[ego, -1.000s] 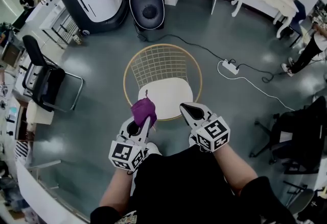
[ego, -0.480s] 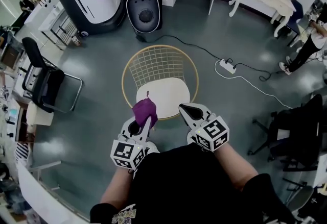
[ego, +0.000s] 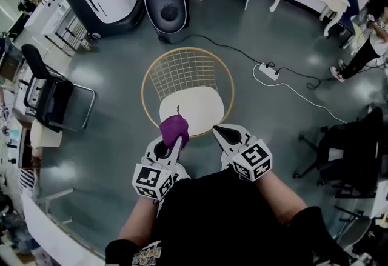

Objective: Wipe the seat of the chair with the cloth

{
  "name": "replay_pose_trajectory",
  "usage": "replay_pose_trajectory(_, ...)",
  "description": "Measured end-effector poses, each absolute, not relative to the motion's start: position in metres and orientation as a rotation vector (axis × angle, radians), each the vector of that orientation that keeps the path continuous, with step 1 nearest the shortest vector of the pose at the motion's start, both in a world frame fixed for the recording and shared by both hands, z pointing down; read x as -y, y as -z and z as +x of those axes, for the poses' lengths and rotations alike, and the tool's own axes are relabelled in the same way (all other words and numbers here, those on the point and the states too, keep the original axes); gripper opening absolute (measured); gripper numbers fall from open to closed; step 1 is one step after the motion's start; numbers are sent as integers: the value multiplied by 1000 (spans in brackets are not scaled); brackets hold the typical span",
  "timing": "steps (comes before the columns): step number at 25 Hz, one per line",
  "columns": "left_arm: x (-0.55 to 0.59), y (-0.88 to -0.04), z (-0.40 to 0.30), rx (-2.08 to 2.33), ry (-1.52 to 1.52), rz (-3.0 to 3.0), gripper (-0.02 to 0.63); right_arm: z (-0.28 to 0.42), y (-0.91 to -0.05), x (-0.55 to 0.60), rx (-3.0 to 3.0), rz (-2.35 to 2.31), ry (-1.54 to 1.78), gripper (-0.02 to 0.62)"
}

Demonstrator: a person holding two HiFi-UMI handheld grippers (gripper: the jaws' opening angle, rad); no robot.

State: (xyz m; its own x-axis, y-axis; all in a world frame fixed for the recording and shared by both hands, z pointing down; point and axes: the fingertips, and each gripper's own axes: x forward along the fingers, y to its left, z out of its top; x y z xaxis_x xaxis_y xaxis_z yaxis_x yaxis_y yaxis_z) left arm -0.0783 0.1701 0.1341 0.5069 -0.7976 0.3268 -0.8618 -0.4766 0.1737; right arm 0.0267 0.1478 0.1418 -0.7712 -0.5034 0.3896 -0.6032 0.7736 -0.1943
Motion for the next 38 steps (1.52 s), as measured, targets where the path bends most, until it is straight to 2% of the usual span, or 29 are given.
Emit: replay_pose_trajectory(38, -172, -130, -89, 1406, -282, 2448, 63, 8, -137, -151, 2674, 803, -403, 11)
